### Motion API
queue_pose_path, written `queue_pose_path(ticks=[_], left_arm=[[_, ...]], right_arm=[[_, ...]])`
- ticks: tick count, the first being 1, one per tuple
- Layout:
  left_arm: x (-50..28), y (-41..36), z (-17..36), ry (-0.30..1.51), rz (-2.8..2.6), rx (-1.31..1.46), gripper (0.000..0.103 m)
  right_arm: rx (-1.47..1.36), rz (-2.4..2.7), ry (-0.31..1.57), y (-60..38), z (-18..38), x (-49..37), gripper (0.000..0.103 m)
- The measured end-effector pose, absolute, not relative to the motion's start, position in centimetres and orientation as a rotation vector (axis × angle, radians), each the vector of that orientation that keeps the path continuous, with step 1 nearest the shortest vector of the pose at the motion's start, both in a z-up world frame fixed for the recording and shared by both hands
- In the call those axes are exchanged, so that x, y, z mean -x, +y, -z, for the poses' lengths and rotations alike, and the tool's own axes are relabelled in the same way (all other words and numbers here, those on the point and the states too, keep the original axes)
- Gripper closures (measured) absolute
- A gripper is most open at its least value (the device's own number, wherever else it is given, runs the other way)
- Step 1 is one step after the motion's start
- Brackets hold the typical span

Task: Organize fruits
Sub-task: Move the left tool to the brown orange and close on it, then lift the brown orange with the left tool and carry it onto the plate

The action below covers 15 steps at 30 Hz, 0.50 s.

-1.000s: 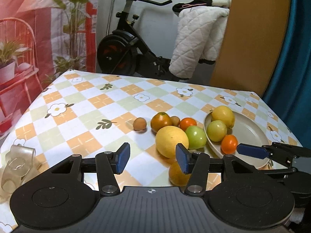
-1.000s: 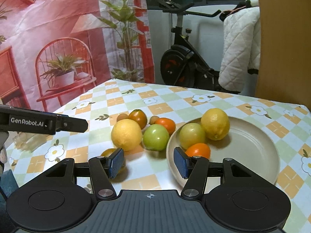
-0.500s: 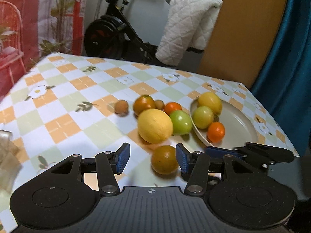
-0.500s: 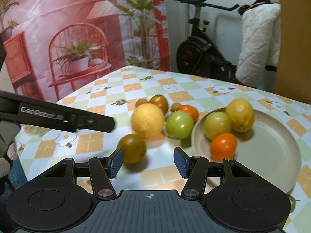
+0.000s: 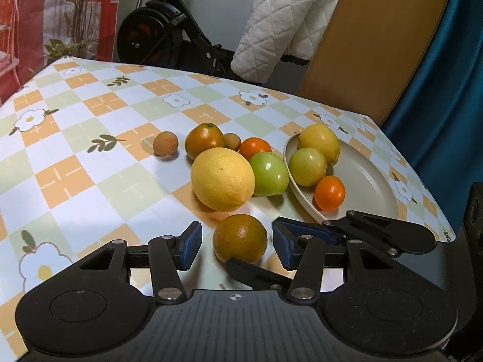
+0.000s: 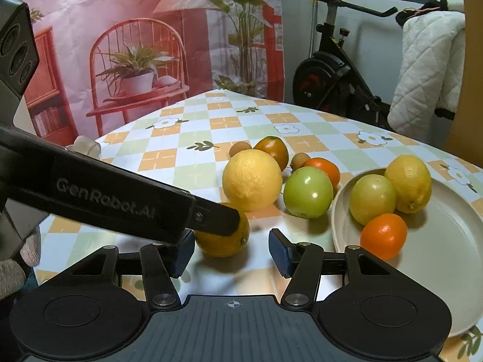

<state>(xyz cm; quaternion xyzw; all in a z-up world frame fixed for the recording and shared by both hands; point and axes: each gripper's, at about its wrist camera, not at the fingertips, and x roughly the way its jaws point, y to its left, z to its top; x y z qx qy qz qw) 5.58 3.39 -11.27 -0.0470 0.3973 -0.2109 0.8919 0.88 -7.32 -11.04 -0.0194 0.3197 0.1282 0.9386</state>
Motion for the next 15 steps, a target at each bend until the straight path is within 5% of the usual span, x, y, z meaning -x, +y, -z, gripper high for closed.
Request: queue_pose_path(ticks=[6,15], left_arm=[[-6.0,3.3,11.75,0.835,0.45,0.11,0.051],[-6.03,3.14,11.94,0.826,0.463,0.103,0.059]], right_arm=[[0.024,-0.304,0.678,-7.23,11.9,-1.74,0.064],[0.014,-0.31,0.678,-7.45,11.98,-1.55,0.064]])
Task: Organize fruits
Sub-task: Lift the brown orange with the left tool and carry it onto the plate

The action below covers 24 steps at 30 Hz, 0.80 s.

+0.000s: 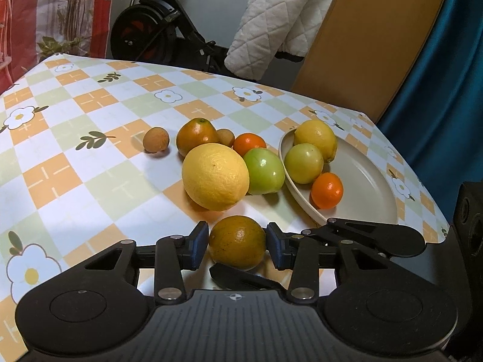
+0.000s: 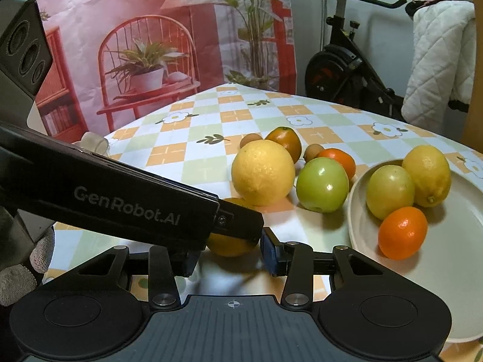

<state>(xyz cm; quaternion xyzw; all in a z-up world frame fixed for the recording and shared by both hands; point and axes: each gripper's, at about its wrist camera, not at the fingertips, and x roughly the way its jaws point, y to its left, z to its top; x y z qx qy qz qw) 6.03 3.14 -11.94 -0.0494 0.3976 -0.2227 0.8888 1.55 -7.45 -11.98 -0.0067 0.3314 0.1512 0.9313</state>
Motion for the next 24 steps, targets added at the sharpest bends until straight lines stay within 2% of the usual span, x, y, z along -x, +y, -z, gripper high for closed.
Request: queue_pose_path(ticks=[24], left_arm=[[-5.7,1.5,11.1,0.797,0.5,0.086,0.059]], right_arm=[[-0.018,-0.263,0.654,-8.9,10.9,-0.5,0.064]])
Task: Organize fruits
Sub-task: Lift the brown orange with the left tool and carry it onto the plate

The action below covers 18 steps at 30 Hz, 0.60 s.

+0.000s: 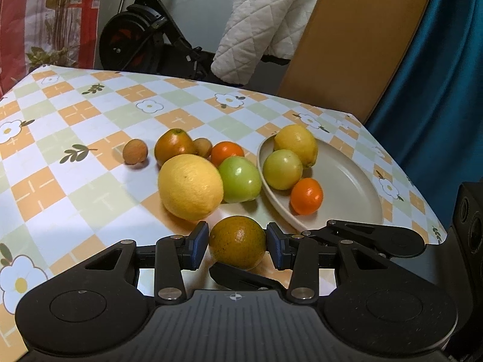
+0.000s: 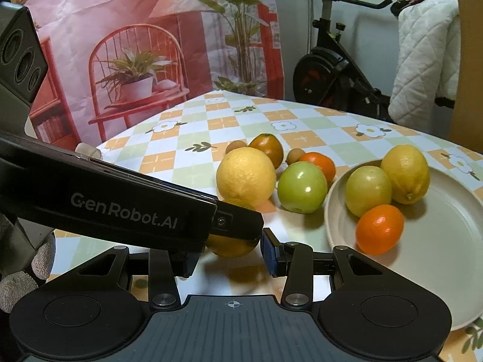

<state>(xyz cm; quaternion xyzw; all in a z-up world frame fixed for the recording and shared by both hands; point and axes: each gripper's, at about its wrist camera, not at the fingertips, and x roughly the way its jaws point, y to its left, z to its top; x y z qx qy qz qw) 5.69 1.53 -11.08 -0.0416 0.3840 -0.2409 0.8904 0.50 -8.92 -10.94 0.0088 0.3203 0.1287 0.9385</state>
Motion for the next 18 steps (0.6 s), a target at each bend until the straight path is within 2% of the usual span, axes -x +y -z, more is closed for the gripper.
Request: queue_pose_path(ticks=[18], left_arm=[[-5.5,-1.9,8.4,0.741,0.568,0.035,0.059]], right_arm=[[-0.05,-0.177,0.567,-11.8,8.4,1.2,0.064]])
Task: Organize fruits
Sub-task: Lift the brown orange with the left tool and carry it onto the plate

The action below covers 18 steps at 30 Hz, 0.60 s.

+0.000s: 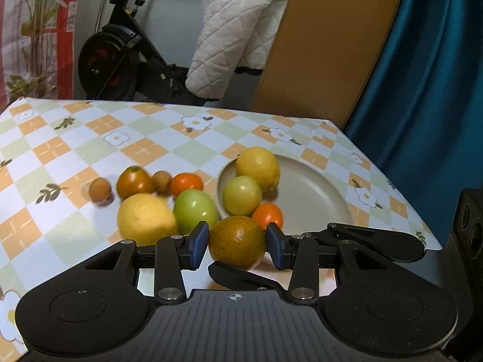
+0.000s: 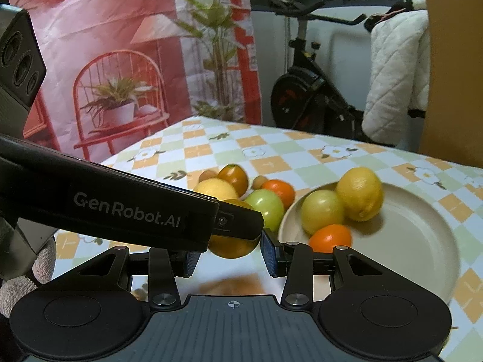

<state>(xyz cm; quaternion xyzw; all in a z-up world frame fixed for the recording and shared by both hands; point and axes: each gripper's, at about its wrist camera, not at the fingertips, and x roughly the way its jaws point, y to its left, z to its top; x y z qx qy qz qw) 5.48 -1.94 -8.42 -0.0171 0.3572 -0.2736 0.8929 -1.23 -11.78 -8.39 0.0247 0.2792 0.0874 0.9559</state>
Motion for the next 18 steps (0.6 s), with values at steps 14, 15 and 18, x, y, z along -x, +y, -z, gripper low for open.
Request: queue_pose_path(ticks=[14,15,18], left_arm=[[-7.8,-7.8,7.7,0.736,0.656,-0.011,0.059],[-8.1,-8.3,7.7,0.741,0.663,-0.013,0.059],[-8.9,-9.6,7.9,0.749,0.678,-0.023,0.059]], right_arm=[[-0.12,-0.062,0.515,-17.7,7.7,1.6,0.064],[-0.126,-0.053,0.515,-18.2,7.7,1.5,0.064],[-0.134,-0.031,0.513,-19.5,7.9,1.3,0.064]])
